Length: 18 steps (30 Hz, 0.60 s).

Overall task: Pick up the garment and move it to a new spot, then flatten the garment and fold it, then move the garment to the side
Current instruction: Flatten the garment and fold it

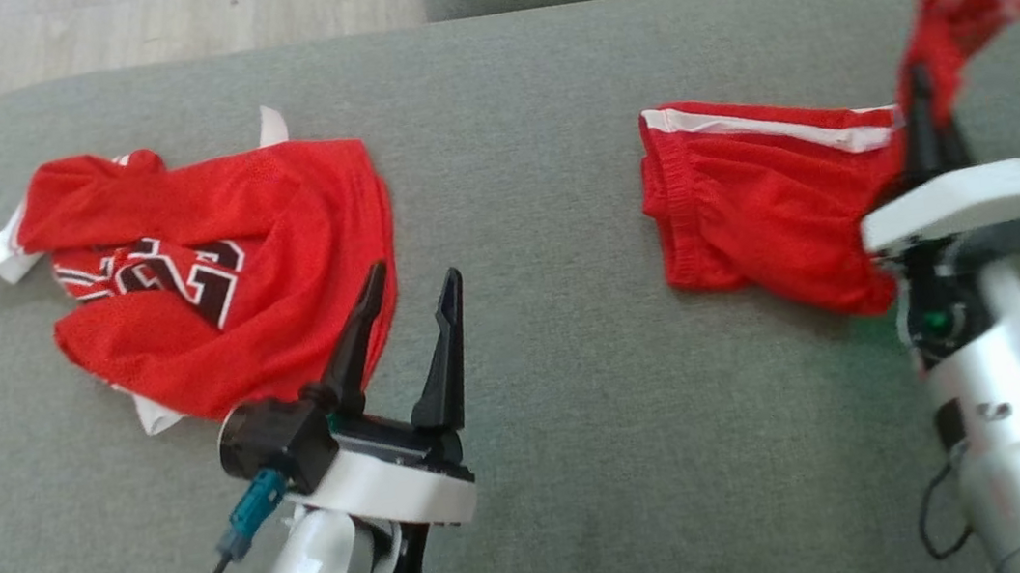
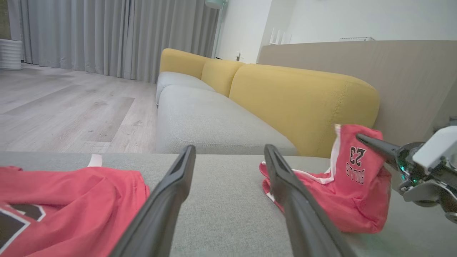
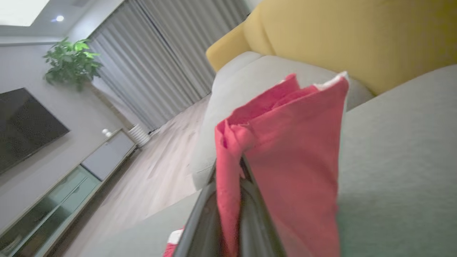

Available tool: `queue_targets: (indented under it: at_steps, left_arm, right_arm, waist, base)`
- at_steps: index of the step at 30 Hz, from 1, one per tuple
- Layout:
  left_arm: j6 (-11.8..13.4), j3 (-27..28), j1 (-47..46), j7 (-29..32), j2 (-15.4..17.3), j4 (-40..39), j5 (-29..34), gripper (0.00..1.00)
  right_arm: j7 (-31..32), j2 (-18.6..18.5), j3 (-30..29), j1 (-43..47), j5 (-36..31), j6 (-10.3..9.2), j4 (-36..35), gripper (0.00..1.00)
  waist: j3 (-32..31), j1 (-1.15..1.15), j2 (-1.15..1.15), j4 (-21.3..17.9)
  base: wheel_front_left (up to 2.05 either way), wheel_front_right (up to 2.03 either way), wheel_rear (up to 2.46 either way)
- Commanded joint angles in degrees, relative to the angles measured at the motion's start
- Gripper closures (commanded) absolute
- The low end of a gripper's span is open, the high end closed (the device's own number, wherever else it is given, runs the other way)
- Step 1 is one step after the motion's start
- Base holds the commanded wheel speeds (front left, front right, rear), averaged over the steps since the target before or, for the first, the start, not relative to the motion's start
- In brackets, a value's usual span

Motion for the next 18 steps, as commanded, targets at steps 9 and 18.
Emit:
queue_targets:
  at_steps: [9,18]
  left_arm:
    - [0.1,2.1,-0.5,-0.3,0.4,-1.0,-0.3,0.00]
    - [0.1,2.4,-0.1,-0.3,0.4,-0.6,-0.1,0.00]
  right_arm:
    - [-0.8,0.6,14.9,0.6,2.2,-0.04,-0.2,1.00]
    - [-1.3,0.3,23.7,1.1,3.8,-0.04,3.6,1.00]
  waist:
    - [-0.9,0.00,0.00,3.1]
    - [-0.8,0.00,0.00,4.4]
  base:
    - [0.00,0.00,0.00]
    - [0.00,0.00,0.00]
